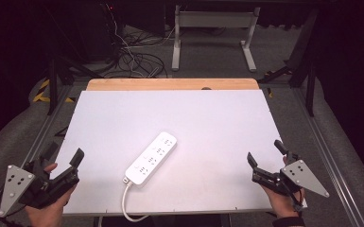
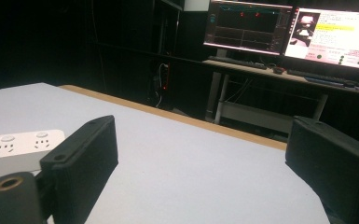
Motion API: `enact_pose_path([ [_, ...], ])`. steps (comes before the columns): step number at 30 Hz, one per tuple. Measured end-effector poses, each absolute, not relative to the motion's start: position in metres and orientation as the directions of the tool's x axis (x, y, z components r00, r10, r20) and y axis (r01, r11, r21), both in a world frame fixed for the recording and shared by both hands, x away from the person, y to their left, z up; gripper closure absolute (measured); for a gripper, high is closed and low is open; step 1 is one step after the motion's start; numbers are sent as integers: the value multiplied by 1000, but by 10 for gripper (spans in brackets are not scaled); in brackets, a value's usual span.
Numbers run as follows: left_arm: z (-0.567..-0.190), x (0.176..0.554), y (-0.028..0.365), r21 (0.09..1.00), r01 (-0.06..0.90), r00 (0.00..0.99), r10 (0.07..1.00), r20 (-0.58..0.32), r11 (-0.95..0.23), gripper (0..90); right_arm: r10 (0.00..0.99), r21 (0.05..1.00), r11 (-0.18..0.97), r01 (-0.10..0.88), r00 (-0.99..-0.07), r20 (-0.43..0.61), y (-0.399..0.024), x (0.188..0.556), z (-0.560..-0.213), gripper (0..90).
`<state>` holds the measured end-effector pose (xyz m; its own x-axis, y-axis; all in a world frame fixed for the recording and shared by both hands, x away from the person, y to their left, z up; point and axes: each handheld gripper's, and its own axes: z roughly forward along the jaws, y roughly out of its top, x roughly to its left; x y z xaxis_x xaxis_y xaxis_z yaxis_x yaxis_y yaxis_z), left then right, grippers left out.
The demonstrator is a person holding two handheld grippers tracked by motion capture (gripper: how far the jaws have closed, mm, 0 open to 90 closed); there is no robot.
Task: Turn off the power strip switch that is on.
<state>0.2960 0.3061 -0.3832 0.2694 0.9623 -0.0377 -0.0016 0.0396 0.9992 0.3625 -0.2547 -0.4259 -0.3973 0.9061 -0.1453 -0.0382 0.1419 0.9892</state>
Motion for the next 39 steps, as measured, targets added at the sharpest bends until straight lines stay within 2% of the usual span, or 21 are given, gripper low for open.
enact_pose_path([
  [5, -385, 296, 306, 999, -22, 254, 967, -26, 33, 132, 907, 989, 140, -39, -395, -144, -256, 363, -426, 96],
  [39, -388, 300, 304, 1000, 18, 223, 975, -22, 18, 134, 904, 988, 149, -42, -399, -154, -253, 363, -425, 96],
])
